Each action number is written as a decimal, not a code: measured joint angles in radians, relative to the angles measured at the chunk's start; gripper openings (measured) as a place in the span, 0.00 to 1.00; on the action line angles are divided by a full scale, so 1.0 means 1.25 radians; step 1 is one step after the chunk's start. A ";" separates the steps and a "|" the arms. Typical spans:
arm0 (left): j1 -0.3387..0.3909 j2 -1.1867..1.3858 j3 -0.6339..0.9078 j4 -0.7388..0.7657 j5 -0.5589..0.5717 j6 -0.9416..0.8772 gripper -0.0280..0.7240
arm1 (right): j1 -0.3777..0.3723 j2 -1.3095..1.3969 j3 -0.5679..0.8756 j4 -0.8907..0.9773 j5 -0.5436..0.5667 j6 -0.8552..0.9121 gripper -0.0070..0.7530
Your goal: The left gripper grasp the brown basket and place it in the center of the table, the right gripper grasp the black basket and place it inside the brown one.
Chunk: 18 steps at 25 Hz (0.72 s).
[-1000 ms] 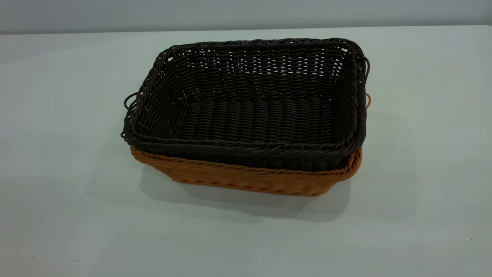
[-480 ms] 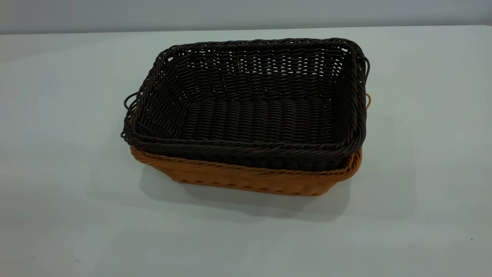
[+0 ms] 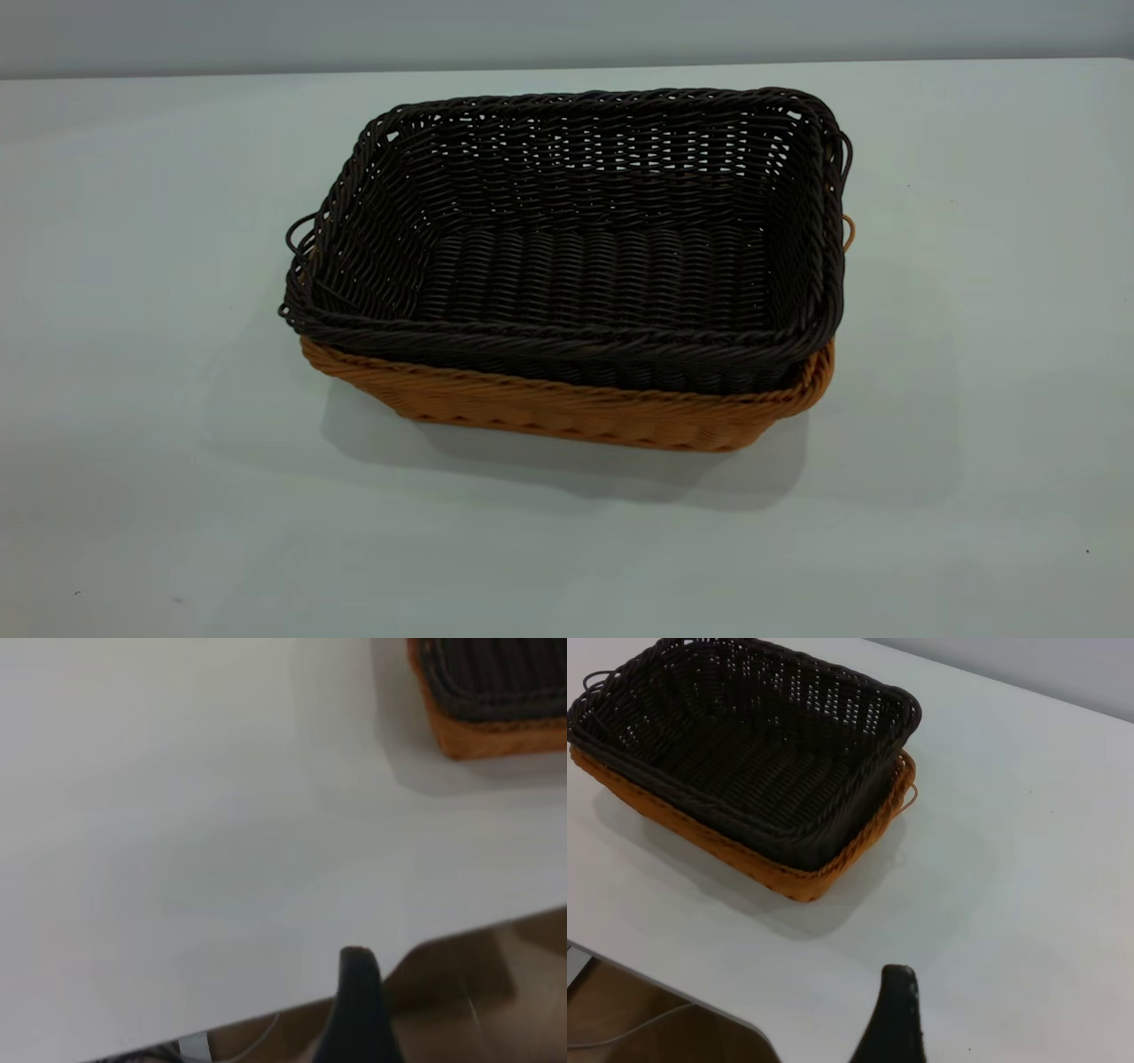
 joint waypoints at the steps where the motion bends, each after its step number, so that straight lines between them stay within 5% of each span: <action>1: 0.016 -0.016 0.000 0.002 0.000 0.000 0.73 | 0.000 0.000 0.000 0.000 0.000 0.000 0.78; 6: 0.085 -0.076 0.000 0.018 0.000 0.000 0.73 | 0.000 0.000 0.000 0.000 0.000 0.000 0.78; 18: 0.094 -0.084 0.000 0.024 0.000 0.000 0.73 | 0.000 0.000 0.000 0.000 0.000 0.000 0.78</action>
